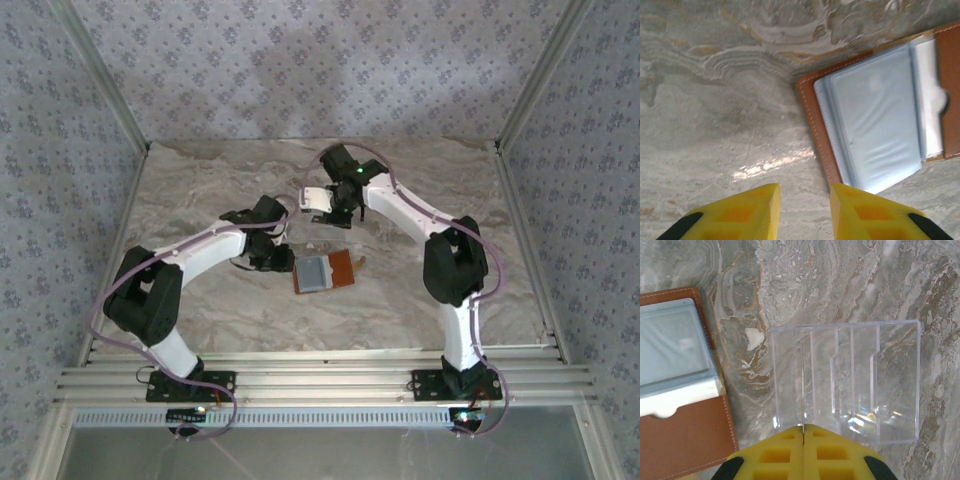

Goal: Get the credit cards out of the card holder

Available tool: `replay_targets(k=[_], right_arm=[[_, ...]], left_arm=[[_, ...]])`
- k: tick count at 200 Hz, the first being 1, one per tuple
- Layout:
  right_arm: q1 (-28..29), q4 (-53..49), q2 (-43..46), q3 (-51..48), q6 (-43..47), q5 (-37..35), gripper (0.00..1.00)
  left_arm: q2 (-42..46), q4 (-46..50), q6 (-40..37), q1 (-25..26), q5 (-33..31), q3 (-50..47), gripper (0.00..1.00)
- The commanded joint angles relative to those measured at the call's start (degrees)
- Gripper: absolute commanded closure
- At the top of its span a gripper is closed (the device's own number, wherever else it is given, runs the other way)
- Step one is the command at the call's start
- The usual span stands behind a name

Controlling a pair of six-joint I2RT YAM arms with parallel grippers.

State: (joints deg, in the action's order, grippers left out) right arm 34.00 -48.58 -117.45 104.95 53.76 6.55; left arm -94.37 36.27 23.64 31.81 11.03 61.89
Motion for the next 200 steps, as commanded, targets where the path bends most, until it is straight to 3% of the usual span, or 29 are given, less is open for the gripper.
replay_targets(k=[1, 53, 136, 169, 200], right_arm=[[-0.4, -4.8, -3.6, 4.6, 5.4, -0.4, 1.0], [-0.4, -7.4, -8.7, 8.2, 7.8, 0.9, 1.0], [-0.4, -10.9, -9.5, 7.3, 8.8, 2.9, 1.0], [-0.3, -6.8, -10.3, 7.3, 8.5, 0.4, 0.8], [-0.3, -4.3, -10.8, 7.3, 8.5, -2.1, 0.77]], left_arm=[[1.9, 1.8, 1.0, -0.9, -0.8, -1.4, 0.68], [2.0, 1.8, 1.2, -1.6, -1.0, -2.2, 0.68], [0.9, 1.8, 1.2, -1.7, -0.4, -1.5, 0.68], [0.9, 1.7, 1.2, -1.6, -0.6, -1.7, 0.68], [0.4, 1.5, 1.2, -1.6, -0.5, -1.8, 0.68]])
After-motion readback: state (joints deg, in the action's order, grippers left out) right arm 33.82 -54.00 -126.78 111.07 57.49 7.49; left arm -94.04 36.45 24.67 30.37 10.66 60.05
